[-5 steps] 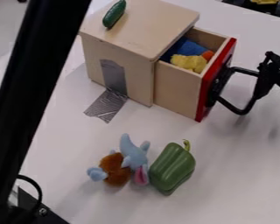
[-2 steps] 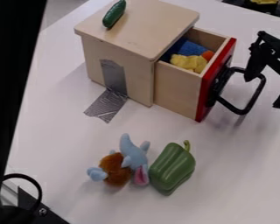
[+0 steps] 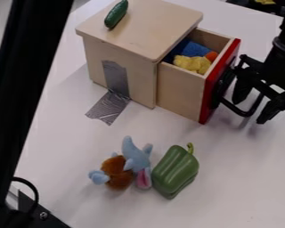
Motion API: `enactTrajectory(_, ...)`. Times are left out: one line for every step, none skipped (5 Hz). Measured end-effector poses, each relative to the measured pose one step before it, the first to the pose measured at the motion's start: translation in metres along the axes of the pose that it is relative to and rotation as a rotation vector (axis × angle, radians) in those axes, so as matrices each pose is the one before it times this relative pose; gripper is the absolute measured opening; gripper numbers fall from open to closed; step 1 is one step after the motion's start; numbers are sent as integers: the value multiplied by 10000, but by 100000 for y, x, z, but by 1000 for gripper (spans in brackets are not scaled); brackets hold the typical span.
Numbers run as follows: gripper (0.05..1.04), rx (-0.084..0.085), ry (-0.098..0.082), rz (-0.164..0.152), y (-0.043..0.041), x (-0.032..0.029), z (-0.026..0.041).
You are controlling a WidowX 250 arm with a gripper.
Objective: Close the drawer
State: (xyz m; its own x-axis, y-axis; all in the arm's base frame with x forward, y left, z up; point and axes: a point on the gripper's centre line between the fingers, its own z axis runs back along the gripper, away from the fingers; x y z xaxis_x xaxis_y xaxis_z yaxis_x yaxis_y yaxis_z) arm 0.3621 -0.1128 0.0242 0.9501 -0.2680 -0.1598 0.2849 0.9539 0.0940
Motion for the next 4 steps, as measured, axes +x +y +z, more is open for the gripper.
enactTrajectory(386,-119,89,8,-129,66,-604)
enactTrajectory(210,57,58,222,209,-164,-132)
enactTrajectory(165,99,219,428,982,-1072,-277)
enactTrajectory(133,-8,257,924,3118,-1101,-484)
